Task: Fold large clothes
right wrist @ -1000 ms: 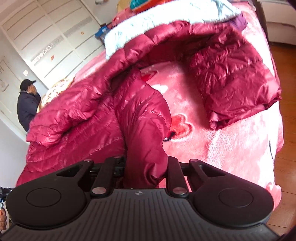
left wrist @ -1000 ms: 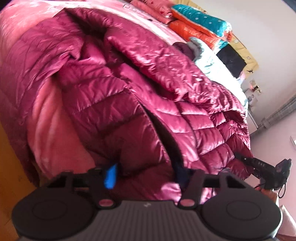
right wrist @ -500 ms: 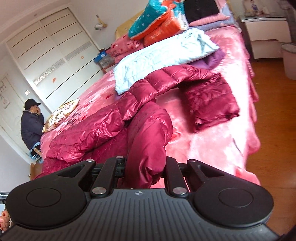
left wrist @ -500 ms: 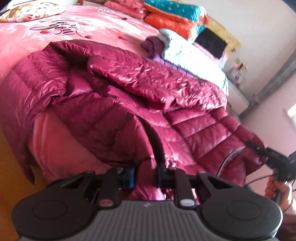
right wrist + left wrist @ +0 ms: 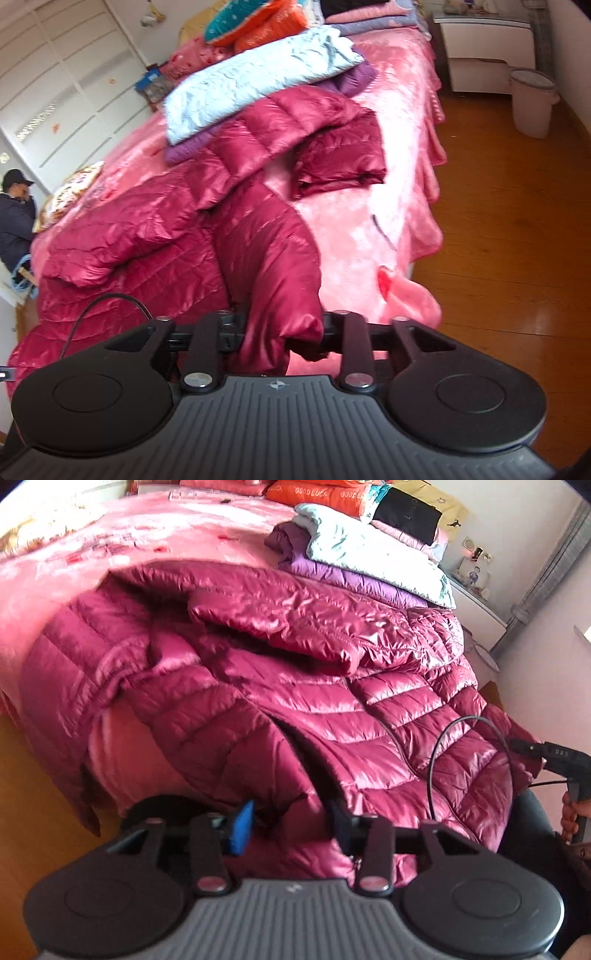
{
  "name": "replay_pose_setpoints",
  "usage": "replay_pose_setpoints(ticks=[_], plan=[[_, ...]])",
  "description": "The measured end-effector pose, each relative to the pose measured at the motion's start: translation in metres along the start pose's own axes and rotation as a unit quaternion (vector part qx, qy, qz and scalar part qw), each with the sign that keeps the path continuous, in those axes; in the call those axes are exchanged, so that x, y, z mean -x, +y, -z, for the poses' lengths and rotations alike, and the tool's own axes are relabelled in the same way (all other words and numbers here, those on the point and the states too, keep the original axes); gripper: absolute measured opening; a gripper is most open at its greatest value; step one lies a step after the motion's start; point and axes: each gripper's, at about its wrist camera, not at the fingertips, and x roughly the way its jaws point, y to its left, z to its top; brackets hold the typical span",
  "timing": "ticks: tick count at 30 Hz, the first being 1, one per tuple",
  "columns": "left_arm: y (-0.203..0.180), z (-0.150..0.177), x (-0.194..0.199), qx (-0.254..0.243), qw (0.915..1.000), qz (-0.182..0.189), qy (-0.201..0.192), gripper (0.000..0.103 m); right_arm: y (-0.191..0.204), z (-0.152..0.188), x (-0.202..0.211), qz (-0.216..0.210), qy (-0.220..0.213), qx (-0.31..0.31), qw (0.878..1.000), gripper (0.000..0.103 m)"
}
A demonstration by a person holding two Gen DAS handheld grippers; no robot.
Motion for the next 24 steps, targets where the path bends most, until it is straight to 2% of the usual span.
replay_pose_setpoints(ticks=[1,6,9,12,15,20,24], plan=[[-0.002,0.002,0.008,-0.008,0.9999,-0.007,-0.005,0.054,-0.006,-0.001,0.003,0.008,-0.006,-0.002,1.0,0.068],[-0.01,-0.005,0.036,-0.041,0.9976,-0.03,-0.047,0.061,-0.013,-0.009,0.016,0.051,-0.047,-0.006,0.998,0.068],[-0.01,-0.021,0.034,-0.047,0.9958,-0.035,-0.07,0.061,-0.001,-0.018,0.014,0.036,-0.066,0.017,0.997,0.07],[-0.007,-0.041,0.013,-0.059,0.9942,-0.053,-0.072,0.061,0.032,-0.031,-0.01,0.009,-0.051,0.069,0.996,0.069],[0.0,-0.061,-0.02,-0.057,0.9949,-0.064,-0.054,0.06,0.067,-0.04,-0.047,-0.02,-0.018,0.115,0.993,0.067],[0.005,-0.081,-0.066,-0.081,0.9924,-0.09,-0.024,0.059,0.119,-0.046,-0.118,-0.017,0.034,0.211,0.977,0.067],[0.011,-0.096,-0.088,-0.076,0.9939,-0.079,-0.015,0.059,0.143,-0.054,-0.163,-0.016,0.066,0.252,0.965,0.067]])
